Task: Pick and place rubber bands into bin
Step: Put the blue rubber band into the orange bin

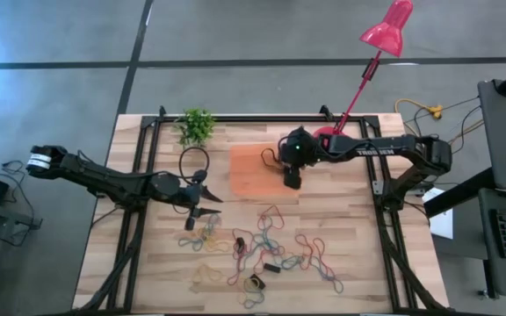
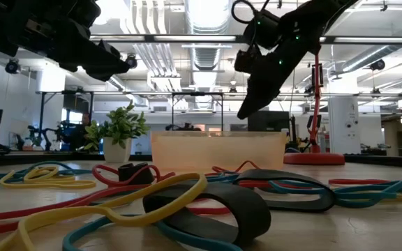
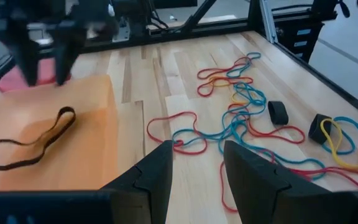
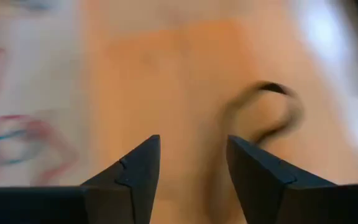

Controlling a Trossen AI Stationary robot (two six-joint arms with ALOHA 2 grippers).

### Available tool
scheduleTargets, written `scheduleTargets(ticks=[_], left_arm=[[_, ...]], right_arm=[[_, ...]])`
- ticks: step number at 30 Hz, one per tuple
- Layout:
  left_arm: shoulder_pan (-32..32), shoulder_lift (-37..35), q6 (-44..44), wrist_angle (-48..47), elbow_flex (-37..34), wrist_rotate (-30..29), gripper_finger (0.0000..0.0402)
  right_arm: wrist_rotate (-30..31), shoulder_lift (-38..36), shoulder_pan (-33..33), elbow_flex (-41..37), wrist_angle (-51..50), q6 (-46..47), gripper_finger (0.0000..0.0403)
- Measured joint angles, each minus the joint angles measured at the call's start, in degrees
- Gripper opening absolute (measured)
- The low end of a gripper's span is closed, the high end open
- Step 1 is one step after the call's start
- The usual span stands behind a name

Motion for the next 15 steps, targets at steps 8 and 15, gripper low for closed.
scheduleTargets(ticks=[8,15], left_arm=[[0.0,0.8,-5.2,-7.0,0.5,-0.5,0.0129],[0.0,1.9,-13.3,-14.3,3.7,-0.4,0.0129]], right_arm=[[-6.9,-0.1,7.5,-0.2,0.0,-2.8,0.0175],[-6.9,-1.5,14.0,-0.2,0.0,-2.6,0.0163]])
